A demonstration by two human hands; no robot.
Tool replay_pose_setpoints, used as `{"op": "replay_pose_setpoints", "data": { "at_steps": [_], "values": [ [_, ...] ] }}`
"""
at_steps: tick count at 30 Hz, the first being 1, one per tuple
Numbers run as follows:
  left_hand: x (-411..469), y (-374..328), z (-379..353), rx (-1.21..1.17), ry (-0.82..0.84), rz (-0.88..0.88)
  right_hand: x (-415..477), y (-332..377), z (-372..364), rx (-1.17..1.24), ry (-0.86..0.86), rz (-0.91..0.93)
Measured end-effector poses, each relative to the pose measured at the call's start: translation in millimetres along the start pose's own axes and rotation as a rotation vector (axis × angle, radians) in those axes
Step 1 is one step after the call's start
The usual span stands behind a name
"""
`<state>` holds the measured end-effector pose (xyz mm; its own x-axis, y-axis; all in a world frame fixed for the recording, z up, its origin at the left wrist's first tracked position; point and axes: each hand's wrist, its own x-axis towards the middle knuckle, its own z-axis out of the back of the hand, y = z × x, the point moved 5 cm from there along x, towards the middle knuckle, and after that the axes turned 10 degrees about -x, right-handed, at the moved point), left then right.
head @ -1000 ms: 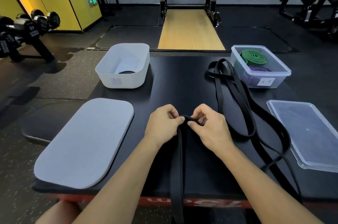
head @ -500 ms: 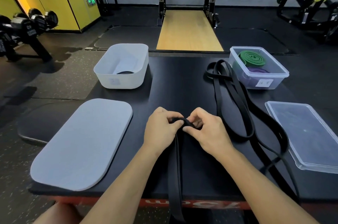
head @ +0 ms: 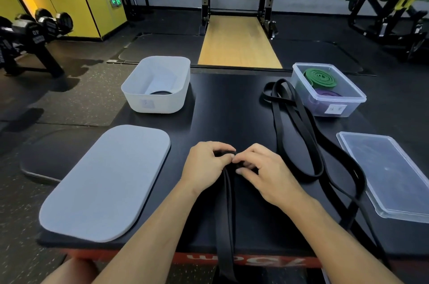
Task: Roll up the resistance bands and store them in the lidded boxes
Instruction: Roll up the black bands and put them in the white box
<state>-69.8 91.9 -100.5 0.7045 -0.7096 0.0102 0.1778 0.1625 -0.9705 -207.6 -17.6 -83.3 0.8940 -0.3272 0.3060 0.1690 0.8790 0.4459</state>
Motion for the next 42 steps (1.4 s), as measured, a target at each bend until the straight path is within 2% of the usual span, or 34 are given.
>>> {"op": "replay_pose_setpoints", "data": {
  "at_steps": [7,10,18,23,31,42],
  "values": [
    [-2,-6,1,0.014,0.049,0.008,12,4,-6,-0.042,-0.011,-0.066],
    [-4,-7,3,0.029,0.072,0.012,10,4,-6,-0.060,-0.069,-0.100],
    [-2,-7,6,-0.069,0.185,0.093,9,3,-8,-0.118,-0.170,-0.048],
    [-3,-9,6,-0.046,0.157,0.065,12,1,-11,-0.102,-0.122,-0.054],
    [2,-10,6,-0.106,0.152,0.189,7,3,-12,-0.129,-0.155,-0.014],
    [-3,-7,7,-0.112,0.115,0.165,3,9,-3,-0.152,-0.187,-0.021]
  ]
}}
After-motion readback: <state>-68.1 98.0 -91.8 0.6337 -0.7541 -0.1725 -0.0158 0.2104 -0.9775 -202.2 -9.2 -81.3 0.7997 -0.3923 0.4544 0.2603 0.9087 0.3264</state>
